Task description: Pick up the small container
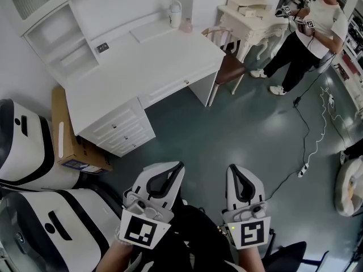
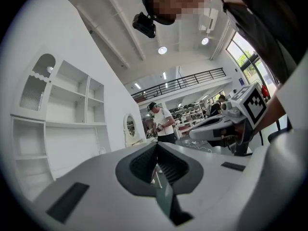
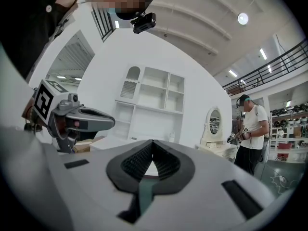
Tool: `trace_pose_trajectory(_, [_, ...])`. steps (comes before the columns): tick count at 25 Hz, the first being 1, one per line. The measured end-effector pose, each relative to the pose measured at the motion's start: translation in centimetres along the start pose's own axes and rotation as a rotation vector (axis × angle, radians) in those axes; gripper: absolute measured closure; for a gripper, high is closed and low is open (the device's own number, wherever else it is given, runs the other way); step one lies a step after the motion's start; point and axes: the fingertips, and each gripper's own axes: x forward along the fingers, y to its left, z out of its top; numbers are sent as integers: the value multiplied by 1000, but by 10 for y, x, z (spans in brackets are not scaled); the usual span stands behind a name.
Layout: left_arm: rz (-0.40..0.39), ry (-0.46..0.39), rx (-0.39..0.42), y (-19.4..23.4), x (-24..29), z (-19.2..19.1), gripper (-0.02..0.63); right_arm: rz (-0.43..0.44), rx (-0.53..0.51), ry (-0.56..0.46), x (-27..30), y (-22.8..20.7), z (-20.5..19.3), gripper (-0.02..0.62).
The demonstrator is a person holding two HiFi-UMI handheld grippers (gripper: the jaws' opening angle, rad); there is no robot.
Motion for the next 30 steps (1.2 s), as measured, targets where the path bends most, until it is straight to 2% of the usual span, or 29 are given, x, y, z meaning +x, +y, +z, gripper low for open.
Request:
trace_pose_trajectory(13, [-51, -29, 10, 30, 63, -11, 604, -26, -17, 12, 50, -32, -10, 595])
trace_pose_trajectory(18, [-69, -34, 31, 56, 96, -15, 604, -38, -16, 25, 86, -50, -9, 595])
trace_pose_trajectory(30, [-109, -59, 15, 131, 172, -27, 604, -86, -31, 40, 175, -93, -3, 595])
